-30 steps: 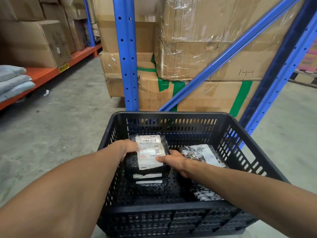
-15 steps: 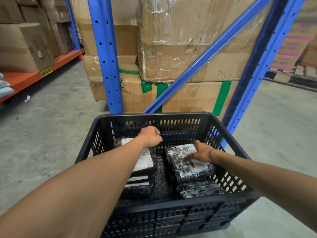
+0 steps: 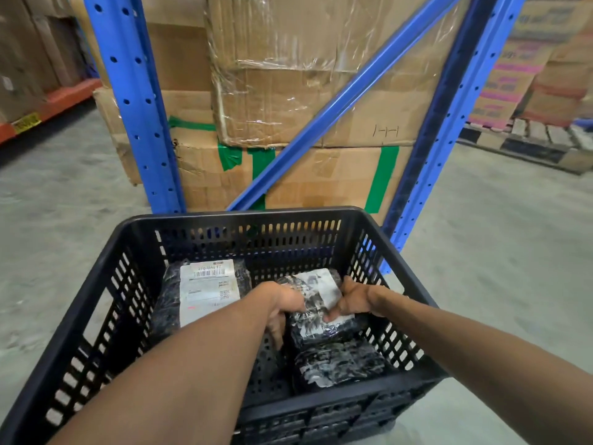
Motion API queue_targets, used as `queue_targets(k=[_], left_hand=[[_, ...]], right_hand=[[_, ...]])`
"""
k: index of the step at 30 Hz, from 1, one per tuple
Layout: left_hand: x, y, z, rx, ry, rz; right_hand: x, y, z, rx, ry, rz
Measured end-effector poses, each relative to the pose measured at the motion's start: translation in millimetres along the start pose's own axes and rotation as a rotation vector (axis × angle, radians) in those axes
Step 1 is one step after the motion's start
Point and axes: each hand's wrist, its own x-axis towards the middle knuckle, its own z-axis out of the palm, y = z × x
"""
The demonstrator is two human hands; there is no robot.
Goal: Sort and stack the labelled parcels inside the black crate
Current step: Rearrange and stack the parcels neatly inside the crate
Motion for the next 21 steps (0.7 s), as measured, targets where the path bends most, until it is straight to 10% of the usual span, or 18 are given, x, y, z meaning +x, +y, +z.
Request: queue_targets(k=[9,21], left_hand=[[3,3,-11,-0.122,0.038,-0.014],[-68,-16,-71,-0.644,-0.456,0.478]], right_hand=[[0,9,-10,0.733,-0.006,0.127],[-48,-65,-24,1.041,0.09,-0.566]])
